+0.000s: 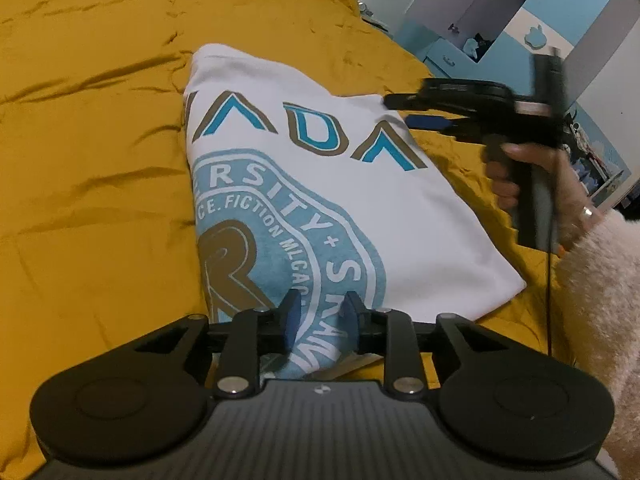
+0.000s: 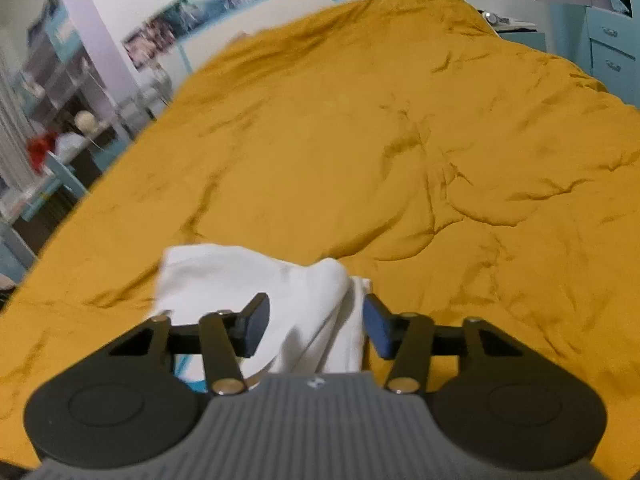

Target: Fold small clothes

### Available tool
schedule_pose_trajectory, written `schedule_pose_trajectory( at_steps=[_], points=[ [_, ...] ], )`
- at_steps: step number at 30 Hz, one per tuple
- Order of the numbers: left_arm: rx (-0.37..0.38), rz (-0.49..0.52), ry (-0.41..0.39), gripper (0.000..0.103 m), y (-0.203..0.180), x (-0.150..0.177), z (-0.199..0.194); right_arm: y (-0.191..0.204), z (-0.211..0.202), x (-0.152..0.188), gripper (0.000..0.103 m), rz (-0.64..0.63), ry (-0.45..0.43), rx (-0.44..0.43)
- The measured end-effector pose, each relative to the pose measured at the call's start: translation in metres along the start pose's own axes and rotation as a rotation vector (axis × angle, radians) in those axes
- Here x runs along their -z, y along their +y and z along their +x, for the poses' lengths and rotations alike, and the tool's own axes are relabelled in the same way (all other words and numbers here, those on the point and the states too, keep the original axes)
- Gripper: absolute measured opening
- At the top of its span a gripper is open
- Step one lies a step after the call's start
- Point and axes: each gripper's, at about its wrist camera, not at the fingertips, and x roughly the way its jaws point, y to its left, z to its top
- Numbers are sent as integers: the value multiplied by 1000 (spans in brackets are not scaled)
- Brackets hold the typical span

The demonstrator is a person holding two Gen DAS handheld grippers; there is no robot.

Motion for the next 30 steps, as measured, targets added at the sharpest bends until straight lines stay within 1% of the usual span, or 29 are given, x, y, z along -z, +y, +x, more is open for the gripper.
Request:
schedule_pose_trajectory(
  at_steps=[1, 2, 3, 5, 6, 7, 9, 11, 13, 14, 17, 18, 20, 21, 22, 23, 25, 26, 27, 29, 30],
  points=[
    [1, 1, 4, 34, 1, -1, 1, 1, 8, -1, 43, -6, 13, 5],
    [1, 1, 5, 35, 1, -1, 1, 2, 15, -1, 37, -11, 30, 6],
    [3, -1, 6, 37, 1, 0, 1, 2, 21, 0, 23, -21, 41, 10],
    [11, -1, -2, 48, -1, 2, 1, 3, 25, 2, 18, -30, 37, 12],
    [11, 1, -8, 50, -3, 3, 0, 3, 26, 1, 15, -35, 30, 16],
    [-1, 10, -17, 50, -7, 5, -1, 4, 24, 2, 12, -43, 17, 23],
    [-34, 36, -43, 50, -15, 8, -4, 13, 17, -4, 4, -89, -22, 29],
    [-68, 67, -81, 50, -24, 12, -8, 27, 8, -10, 2, -143, -68, 27],
    [-91, 90, -79, 50, -28, 14, -5, 31, 14, -16, 2, -140, -58, 30],
    [-98, 94, -79, 50, -28, 15, -3, 29, 22, -16, 2, -138, -33, 31],
    [-89, 82, -70, 51, -27, 13, 0, 16, 49, -6, 2, -143, 31, 72],
    [-87, 78, -64, 52, -28, 12, 0, 10, 53, -1, 2, -116, 31, 63],
    [-81, 76, -57, 56, -29, 12, -1, 6, 48, 3, 4, -101, 3, 45],
    [-83, 78, -57, 57, -29, 12, -2, 6, 41, 3, 7, -93, -12, 45],
    [-87, 81, -56, 58, -31, 11, -3, 7, 31, 3, 13, -81, -27, 39],
    [-84, 84, -57, 58, -32, 10, -5, 9, 16, 4, 17, -76, -41, 18],
    [-79, 81, -62, 58, -33, 7, -10, 12, -26, 12, 18, -65, -66, -63],
    [-76, 74, -70, 58, -33, 4, -13, 14, -48, 20, 24, -63, -75, -102],
    [-77, 68, -86, 58, -32, 2, -16, 16, -69, 31, 30, -70, -85, -115],
    [-85, 64, -122, 58, -31, -4, -22, 20, -103, 57, 34, -100, -89, -94],
    [-89, 62, -126, 58, -31, -7, -23, 20, -117, 69, 34, -103, -83, -79]
  ],
)
